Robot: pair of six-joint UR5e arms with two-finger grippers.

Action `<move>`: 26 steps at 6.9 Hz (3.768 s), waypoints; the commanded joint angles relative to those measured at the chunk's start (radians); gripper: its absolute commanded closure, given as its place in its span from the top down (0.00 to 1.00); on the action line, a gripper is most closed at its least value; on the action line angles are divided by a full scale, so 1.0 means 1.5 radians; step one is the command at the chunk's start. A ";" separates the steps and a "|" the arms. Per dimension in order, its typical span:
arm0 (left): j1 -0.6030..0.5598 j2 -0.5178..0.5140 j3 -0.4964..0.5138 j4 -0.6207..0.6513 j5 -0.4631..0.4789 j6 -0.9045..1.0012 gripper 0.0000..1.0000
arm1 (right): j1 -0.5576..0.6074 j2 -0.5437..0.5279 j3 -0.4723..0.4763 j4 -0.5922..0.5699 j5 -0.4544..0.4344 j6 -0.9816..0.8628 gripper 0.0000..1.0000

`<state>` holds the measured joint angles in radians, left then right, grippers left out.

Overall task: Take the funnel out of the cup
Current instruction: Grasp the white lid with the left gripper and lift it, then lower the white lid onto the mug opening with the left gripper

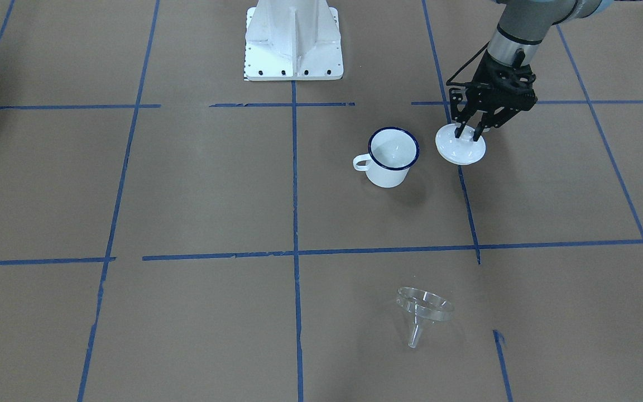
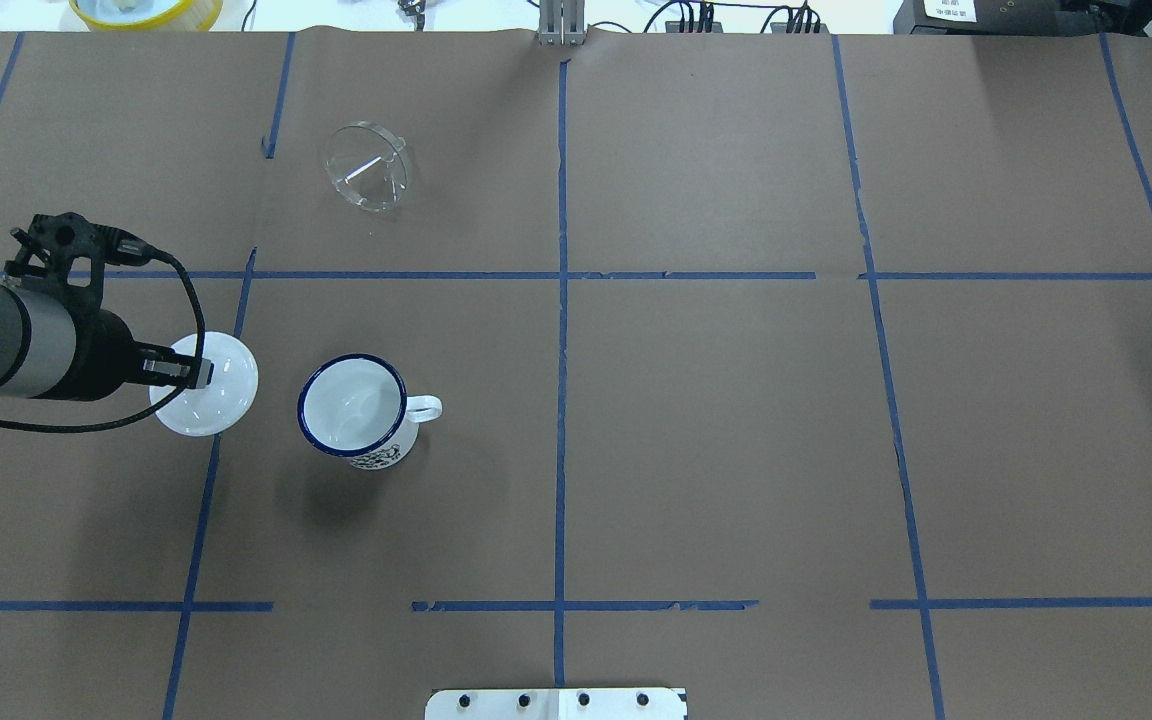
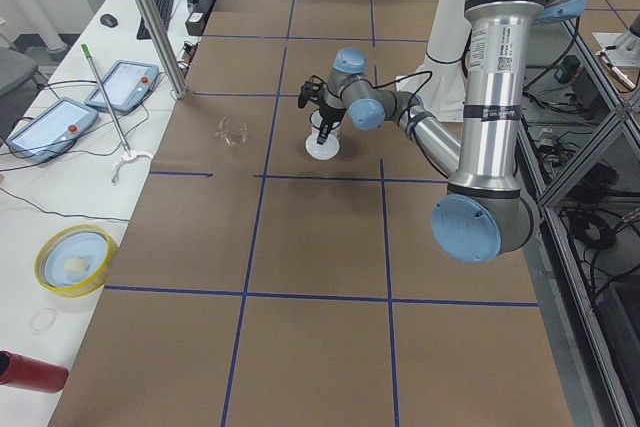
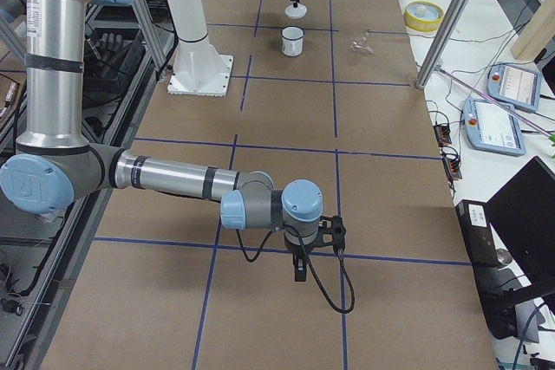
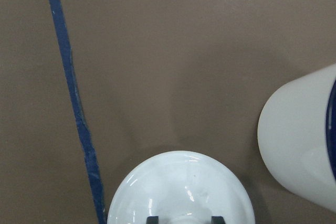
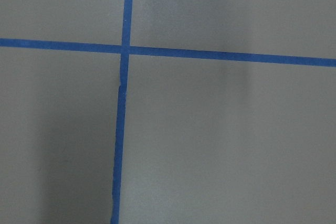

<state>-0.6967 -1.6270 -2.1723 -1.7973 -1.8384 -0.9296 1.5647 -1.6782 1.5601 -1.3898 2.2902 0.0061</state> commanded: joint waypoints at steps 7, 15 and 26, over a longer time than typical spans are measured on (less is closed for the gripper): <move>0.060 -0.261 0.084 0.223 0.000 -0.155 0.00 | 0.000 0.000 0.000 0.000 0.000 0.000 1.00; 0.083 -0.253 0.085 0.223 0.006 -0.167 0.00 | 0.000 0.000 0.000 0.000 0.000 0.000 1.00; 0.084 -0.252 0.097 0.222 0.005 -0.163 0.00 | 0.000 0.000 0.000 0.000 0.000 0.000 1.00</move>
<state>-0.5708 -2.0049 -2.0273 -1.4645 -1.8304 -1.1736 1.5647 -1.6782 1.5601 -1.3898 2.2902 0.0061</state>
